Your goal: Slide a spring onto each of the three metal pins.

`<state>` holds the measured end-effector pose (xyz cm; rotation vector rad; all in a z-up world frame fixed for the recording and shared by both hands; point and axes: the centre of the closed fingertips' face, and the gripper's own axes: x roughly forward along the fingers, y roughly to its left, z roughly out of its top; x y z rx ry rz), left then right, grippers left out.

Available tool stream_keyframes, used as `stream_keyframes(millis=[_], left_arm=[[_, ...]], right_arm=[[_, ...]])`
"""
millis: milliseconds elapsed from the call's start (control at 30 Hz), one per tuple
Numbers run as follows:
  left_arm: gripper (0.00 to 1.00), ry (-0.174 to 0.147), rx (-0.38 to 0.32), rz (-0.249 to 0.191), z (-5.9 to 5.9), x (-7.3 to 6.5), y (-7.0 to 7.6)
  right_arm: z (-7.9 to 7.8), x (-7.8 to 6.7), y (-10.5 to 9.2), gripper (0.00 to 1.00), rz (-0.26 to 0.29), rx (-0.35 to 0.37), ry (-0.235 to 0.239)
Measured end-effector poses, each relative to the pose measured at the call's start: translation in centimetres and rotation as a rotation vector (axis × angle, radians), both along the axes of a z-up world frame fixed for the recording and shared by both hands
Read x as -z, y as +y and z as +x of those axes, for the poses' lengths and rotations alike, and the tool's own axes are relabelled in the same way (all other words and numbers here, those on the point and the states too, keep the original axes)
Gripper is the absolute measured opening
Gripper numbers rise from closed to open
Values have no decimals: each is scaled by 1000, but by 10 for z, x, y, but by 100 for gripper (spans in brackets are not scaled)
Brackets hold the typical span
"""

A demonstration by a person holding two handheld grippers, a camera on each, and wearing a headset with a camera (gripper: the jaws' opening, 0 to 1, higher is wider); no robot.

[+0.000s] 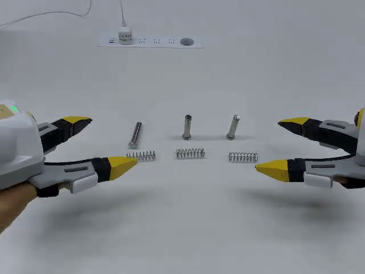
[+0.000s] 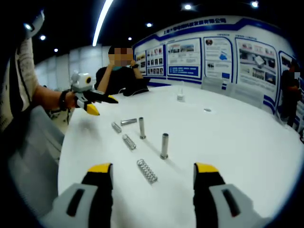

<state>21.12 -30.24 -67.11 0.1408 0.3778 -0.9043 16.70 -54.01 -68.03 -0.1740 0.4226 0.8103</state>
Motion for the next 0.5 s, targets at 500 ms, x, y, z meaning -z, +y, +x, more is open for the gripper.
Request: stream_keyframes(millis=[500], left_arm=[[60,54,-36,89,38,5,-12]], right_arm=[[-1,1,-2,70,-11,6,5]])
